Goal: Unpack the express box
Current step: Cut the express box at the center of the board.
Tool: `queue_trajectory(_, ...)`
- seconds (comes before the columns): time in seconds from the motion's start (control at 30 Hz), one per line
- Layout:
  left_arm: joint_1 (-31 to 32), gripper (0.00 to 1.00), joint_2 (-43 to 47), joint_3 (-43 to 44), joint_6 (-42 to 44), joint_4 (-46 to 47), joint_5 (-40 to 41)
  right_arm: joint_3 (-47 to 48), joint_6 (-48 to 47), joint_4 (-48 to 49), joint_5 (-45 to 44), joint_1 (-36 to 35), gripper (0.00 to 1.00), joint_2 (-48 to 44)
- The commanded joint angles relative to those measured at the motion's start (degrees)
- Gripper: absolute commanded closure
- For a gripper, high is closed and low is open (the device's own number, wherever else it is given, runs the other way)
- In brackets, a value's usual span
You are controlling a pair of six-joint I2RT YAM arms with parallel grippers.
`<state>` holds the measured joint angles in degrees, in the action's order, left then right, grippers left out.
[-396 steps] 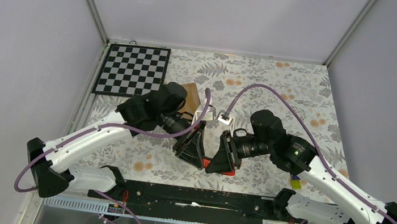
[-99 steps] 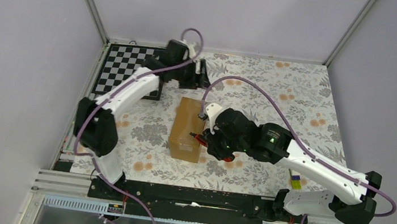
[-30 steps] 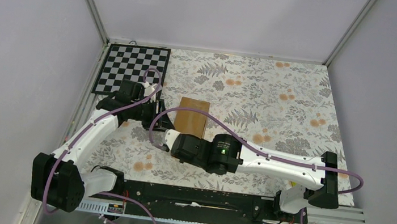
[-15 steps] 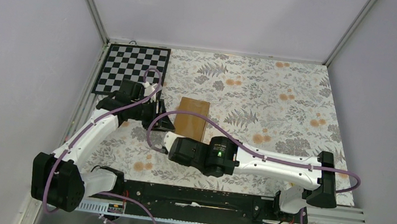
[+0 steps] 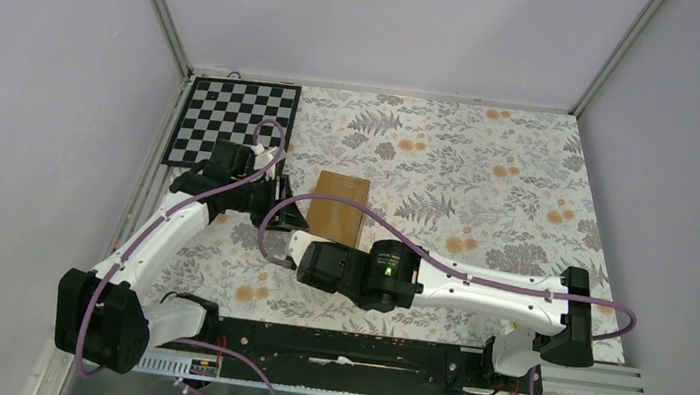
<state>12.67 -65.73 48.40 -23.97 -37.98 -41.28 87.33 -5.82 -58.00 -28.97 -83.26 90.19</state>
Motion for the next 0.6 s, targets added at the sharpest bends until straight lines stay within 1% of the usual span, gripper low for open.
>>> queue_trajectory(0.0,-0.1,0.57,-1.4,-0.2,2.9,-1.1,6.0,2.6,-0.3,0.4,-2.7,-0.3,1.0,0.0)
queue_trajectory(0.13,-0.1,0.57,-1.3,-0.2,2.9,-1.1,6.0,1.9,-0.1,-0.1,-1.9,-0.4,1.0,0.5)
queue_trajectory(0.57,0.0,0.57,-1.4,-0.5,3.0,-1.1,6.0,3.7,0.1,0.2,-0.9,-0.7,1.0,-0.4)
